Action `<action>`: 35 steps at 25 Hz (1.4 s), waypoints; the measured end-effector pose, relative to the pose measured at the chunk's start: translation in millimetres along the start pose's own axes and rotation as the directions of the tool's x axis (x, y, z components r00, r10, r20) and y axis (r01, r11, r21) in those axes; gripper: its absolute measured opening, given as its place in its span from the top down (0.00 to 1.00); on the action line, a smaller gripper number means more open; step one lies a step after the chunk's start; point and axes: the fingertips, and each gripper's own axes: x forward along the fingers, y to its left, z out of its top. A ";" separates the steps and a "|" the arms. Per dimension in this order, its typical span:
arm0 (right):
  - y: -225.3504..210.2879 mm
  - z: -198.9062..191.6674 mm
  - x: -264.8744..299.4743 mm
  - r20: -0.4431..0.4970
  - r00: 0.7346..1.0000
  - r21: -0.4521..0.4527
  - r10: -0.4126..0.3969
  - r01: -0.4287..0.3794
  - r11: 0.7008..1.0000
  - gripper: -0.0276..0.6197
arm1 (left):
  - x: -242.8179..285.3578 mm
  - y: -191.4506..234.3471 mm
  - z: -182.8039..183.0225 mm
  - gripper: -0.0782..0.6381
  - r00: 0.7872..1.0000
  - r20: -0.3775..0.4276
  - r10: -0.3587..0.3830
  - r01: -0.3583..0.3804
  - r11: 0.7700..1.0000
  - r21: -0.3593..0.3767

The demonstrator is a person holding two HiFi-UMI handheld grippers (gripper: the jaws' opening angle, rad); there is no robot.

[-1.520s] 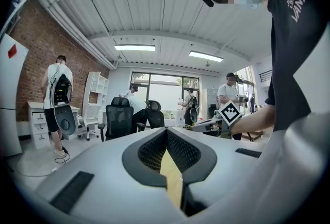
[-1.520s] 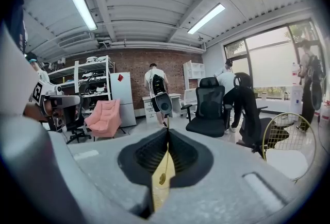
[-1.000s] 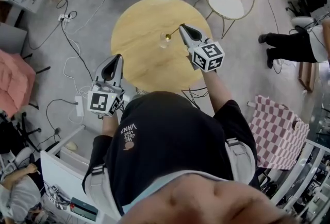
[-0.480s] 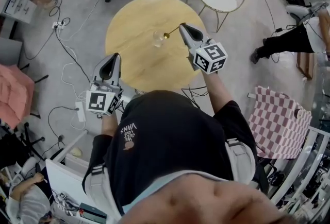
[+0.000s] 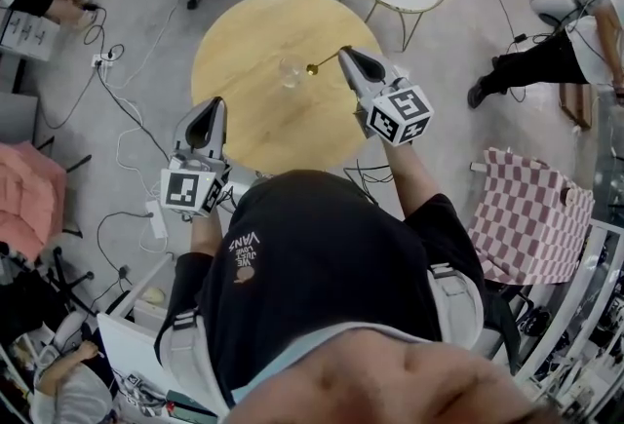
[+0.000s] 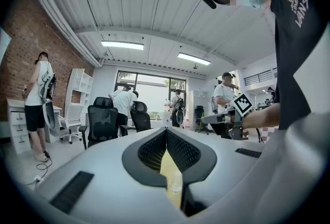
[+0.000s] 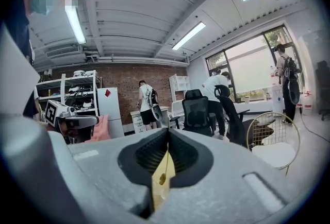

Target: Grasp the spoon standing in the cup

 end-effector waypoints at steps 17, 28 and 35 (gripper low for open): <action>-6.9 -7.1 -26.4 0.012 0.999 0.042 -0.052 0.051 0.998 0.95 | 26.2 -13.3 16.6 0.87 0.999 -0.001 -0.045 0.045 0.999 -0.021; 2.0 -16.0 -34.2 -0.004 0.997 0.054 -0.071 0.071 0.996 0.95 | 34.1 -18.1 22.9 0.87 0.996 0.014 -0.087 0.088 0.996 -0.016; -2.6 -27.0 -45.2 -0.023 0.996 0.070 -0.089 0.091 0.993 0.95 | 42.6 -26.1 20.7 0.87 0.994 0.008 -0.105 0.105 0.994 -0.015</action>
